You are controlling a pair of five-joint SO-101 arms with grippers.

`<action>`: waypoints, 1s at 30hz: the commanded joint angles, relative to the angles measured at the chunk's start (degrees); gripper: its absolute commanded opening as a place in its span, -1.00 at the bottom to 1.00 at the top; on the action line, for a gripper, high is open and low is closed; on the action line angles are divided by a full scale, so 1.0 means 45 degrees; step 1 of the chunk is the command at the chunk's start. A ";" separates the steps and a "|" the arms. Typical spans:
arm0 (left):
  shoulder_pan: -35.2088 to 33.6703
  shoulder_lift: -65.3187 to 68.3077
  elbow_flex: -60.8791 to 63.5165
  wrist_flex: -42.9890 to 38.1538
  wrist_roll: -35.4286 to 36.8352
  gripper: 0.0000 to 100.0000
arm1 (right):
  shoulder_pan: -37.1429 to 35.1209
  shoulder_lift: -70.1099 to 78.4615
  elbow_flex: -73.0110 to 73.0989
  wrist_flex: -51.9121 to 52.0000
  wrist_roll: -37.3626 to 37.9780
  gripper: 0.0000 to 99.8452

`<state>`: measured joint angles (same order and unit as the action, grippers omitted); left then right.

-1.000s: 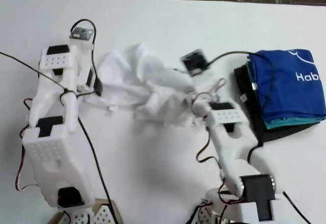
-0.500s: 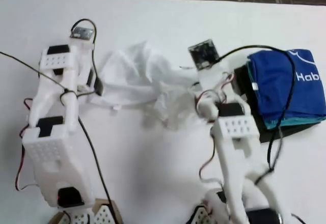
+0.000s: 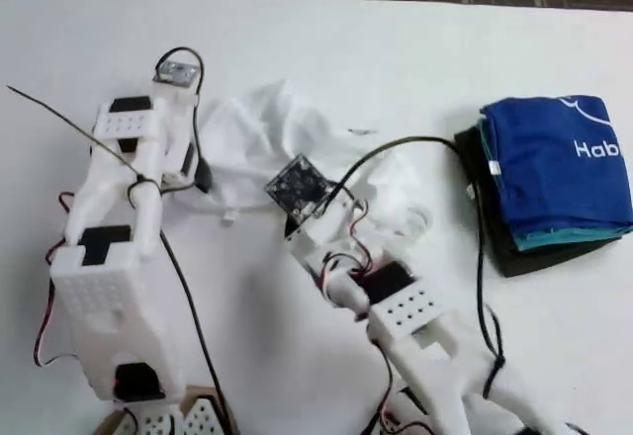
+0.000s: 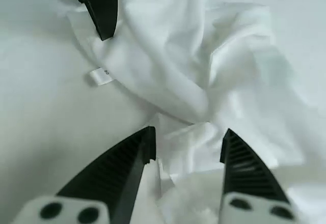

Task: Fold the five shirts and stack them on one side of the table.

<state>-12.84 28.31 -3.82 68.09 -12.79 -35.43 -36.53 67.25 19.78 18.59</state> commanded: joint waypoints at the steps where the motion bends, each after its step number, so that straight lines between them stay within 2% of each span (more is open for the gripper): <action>1: 0.0176 -0.0117 0.0029 -0.0156 0.0098 -0.50 | -0.0107 0.1768 -0.0195 -0.1319 -0.0098 -0.57; 5: 0.0176 -0.0117 0.0029 -0.0156 0.0117 -0.50 | -0.0107 0.4444 -0.1250 -0.2139 -0.0098 -0.57; 9: 0.0176 -0.0117 0.0029 -0.0156 0.0117 -0.50 | 0.0225 0.6613 -0.3692 -0.0850 -0.0098 -0.59; 11: 0.0176 -0.0098 0.0029 -0.0156 0.0117 -0.50 | 0.0576 0.7453 -0.4884 -0.0440 -0.0137 -0.73; 13: 0.0176 -0.0098 0.0029 -0.0156 0.0117 -0.50 | 0.0908 0.8293 -0.5998 -0.0479 -0.0176 -0.97; 15: 0.0176 -0.0098 0.0049 -0.0156 0.0117 -0.50 | 0.1201 0.9192 -0.7033 -0.0752 -0.0176 -0.93; 23: 0.0195 0.0352 -0.0029 -0.0156 0.0137 -0.50 | 0.1182 1.1653 -1.0393 -0.0967 -0.0195 -0.96; 27: 0.0410 0.0606 -0.0088 -0.0156 0.0137 -0.50 | 0.1182 1.1692 -1.1370 -0.1553 -0.0098 -0.96; 30: 0.0508 0.0606 -0.0088 -0.0156 0.0117 -0.50 | 0.1201 1.1184 -1.2484 -0.0830 -0.0078 -0.96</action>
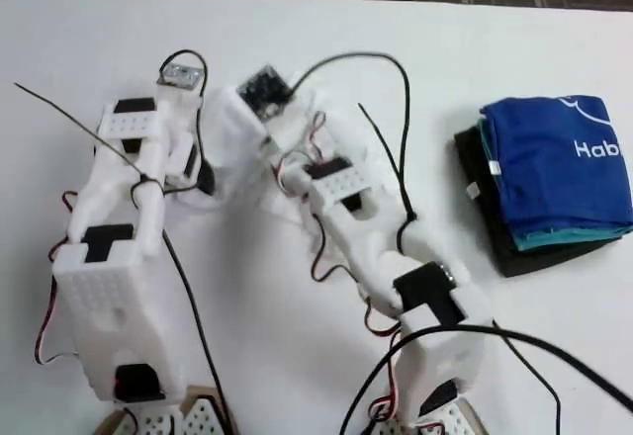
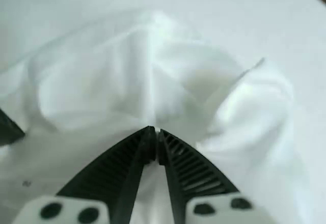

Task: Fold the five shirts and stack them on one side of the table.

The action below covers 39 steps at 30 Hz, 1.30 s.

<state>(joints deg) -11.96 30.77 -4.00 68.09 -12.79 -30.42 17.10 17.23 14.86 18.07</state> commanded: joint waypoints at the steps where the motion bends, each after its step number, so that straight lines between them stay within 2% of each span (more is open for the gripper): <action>1: 0.0332 0.0059 -0.0049 -0.0156 0.0117 -0.50 | 0.0107 -0.0811 -0.1778 0.0557 0.0039 -0.96; 8: 0.0332 0.0059 -0.0049 -0.0156 0.0117 -0.50 | 0.0244 -0.0733 -0.3321 0.2295 0.1797 -0.94; 10: 0.0332 0.0078 -0.0049 -0.0156 0.0117 -0.50 | 0.0303 -0.0772 -0.3321 0.3429 0.1836 -0.81; 14: 0.0332 0.0078 -0.0049 -0.0156 0.0117 -0.50 | 0.0088 -0.0947 -0.3243 0.5753 0.1817 -0.37; 16: 0.0332 0.0078 -0.0049 -0.0156 0.0117 -0.50 | -0.0029 -0.1026 -0.3302 0.6535 0.1817 -0.25; 22: 0.0313 0.0078 -0.0049 -0.0156 0.0117 -0.50 | -0.1143 -0.2315 -0.2716 0.8488 0.1348 -0.30; 31: 0.0293 0.0078 -0.0049 -0.0156 0.0117 -0.50 | -0.2315 -0.3956 0.0274 0.8449 0.1368 -0.41; 39: 0.0254 0.0078 -0.0049 -0.0274 0.0137 -0.50 | -0.2471 -0.2549 0.2383 0.3917 0.1328 -0.45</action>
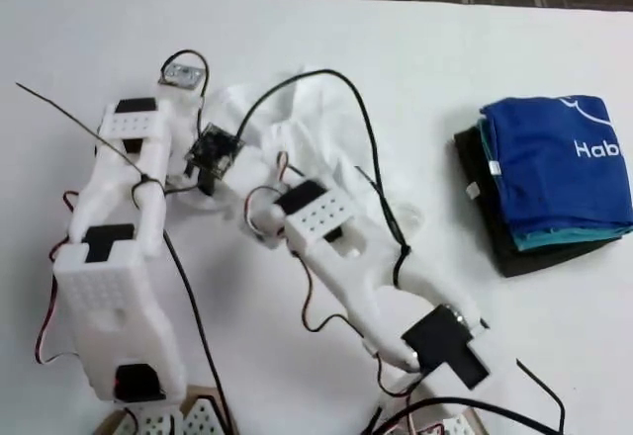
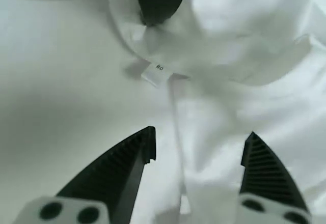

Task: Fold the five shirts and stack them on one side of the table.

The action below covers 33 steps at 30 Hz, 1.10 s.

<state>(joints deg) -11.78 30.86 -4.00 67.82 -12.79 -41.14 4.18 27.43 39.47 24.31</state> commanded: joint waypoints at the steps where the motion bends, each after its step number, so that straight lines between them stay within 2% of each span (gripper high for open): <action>1: 0.0215 0.0059 -0.0049 -0.0254 0.0215 -0.50 | -0.0088 0.0674 0.0117 -0.1924 -0.0020 -0.45; 4: 0.0039 0.0059 -0.0049 -0.0274 0.1074 -0.50 | -0.0107 0.1729 -0.0078 -0.2823 0.0020 -0.45; 9: -0.0567 0.0156 -0.0440 -0.0254 0.2051 -0.50 | -0.0107 0.2510 -0.1231 -0.1905 0.0020 -0.45; 15: -0.0547 0.0156 -0.0440 -0.0274 0.2168 -0.50 | -0.0107 0.3155 -0.2305 -0.1065 0.0020 -0.45; 19: -0.0547 0.0156 -0.0440 -0.0274 0.2188 -0.50 | -0.0107 0.4210 -0.4142 0.0576 -0.0020 -0.46; 25: -0.0547 0.0156 -0.0440 -0.0274 0.2188 -0.50 | -0.0088 0.6926 -0.8576 0.4386 -0.0117 -0.69; 30: -0.0547 0.0156 -0.0440 -0.0274 0.2188 -0.50 | 0.0068 0.8762 -1.1585 0.6593 -0.0801 -0.64; 33: -0.0547 0.0156 -0.0440 -0.0274 0.2188 -0.50 | 0.0127 0.9485 -1.2757 0.7414 -0.0938 -0.70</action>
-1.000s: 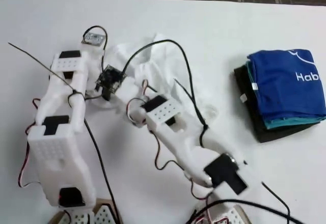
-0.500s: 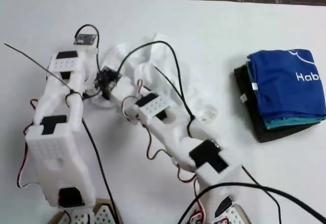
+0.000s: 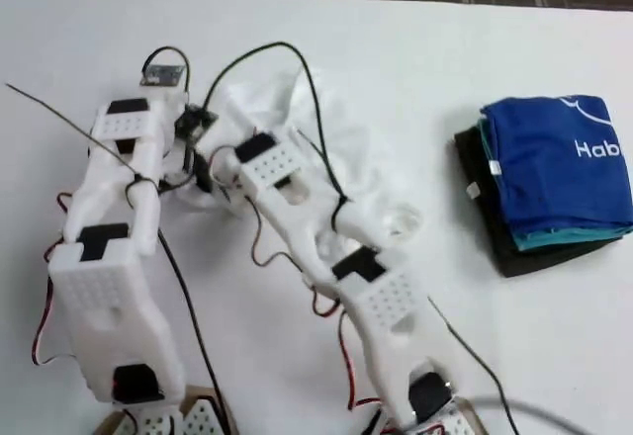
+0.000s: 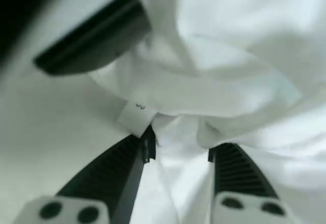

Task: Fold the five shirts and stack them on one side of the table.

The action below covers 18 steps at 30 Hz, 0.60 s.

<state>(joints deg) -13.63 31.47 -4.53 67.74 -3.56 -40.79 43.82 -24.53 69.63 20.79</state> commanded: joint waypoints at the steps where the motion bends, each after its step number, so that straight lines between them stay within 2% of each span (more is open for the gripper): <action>1: -0.0137 0.0020 -0.0322 -0.0254 0.0137 -0.50 | 0.0088 0.0830 -0.1465 0.0869 -0.0156 -0.76; 4: -0.0137 0.0020 -0.0322 -0.0254 0.0137 -0.50 | 0.0147 0.1084 -0.1836 0.1026 -0.0664 -0.97; 8: -0.0137 0.0020 -0.0322 -0.0254 0.0137 -0.50 | 0.0615 0.1084 -0.1817 0.0967 -0.1426 -0.96; 12: -0.0137 0.0020 -0.0322 -0.0254 0.0137 -0.50 | 0.1358 0.0928 -0.1915 0.0928 -0.1368 -0.96; 18: -0.0117 0.0039 -0.0322 -0.0254 0.0137 -0.50 | 0.2647 -0.2432 -0.1895 0.1924 0.0039 -0.96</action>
<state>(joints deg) -13.63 31.47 -4.53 67.74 -3.56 -32.62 44.26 -32.18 76.04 18.59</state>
